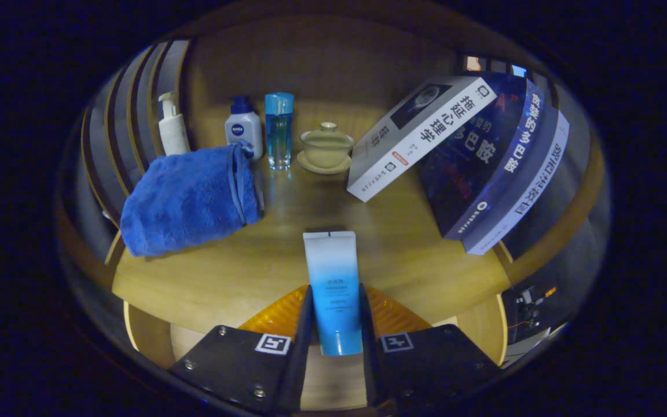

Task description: Pull open the drawer, take out the items inside it, and place them on the countertop above the cabinet.

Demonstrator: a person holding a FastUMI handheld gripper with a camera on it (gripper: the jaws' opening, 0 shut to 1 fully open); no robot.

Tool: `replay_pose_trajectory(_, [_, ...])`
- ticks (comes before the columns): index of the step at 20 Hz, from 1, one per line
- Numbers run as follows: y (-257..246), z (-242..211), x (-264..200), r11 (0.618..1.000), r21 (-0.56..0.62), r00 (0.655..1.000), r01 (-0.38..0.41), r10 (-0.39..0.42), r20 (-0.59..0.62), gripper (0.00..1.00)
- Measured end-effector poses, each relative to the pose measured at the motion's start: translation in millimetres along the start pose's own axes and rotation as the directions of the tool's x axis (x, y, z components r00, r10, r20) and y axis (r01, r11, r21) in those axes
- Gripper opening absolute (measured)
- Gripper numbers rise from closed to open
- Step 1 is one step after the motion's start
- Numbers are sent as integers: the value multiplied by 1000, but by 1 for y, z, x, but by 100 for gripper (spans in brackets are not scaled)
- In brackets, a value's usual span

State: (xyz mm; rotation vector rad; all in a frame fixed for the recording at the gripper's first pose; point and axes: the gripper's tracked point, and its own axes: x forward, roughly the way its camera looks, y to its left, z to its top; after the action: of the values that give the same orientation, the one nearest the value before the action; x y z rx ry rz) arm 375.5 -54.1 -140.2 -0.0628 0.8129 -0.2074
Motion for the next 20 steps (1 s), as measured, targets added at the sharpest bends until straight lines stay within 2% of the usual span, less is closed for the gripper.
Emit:
replay_pose_trajectory(4, [4, 7, 6, 1000, -18, 999, -16, 17, 39, 42])
replay_pose_trajectory(7, [6, 9, -9, 999, -38, 997, -23, 25, 69, 46])
replay_pose_trajectory(8, [7, 11, -16, 999, -41, 995, -20, 24, 92, 52])
replay_pose_trajectory(10, [10, 15, -37, 999, -39, 987, -22, 28, 156, 55])
replay_pose_trajectory(17, [4, -17, -136, 1000, -2, 934, 16, -14, 357, 55])
replay_pose_trajectory(20, [5, -36, -174, 1000, 9, 891, -3, -2, 454, 55])
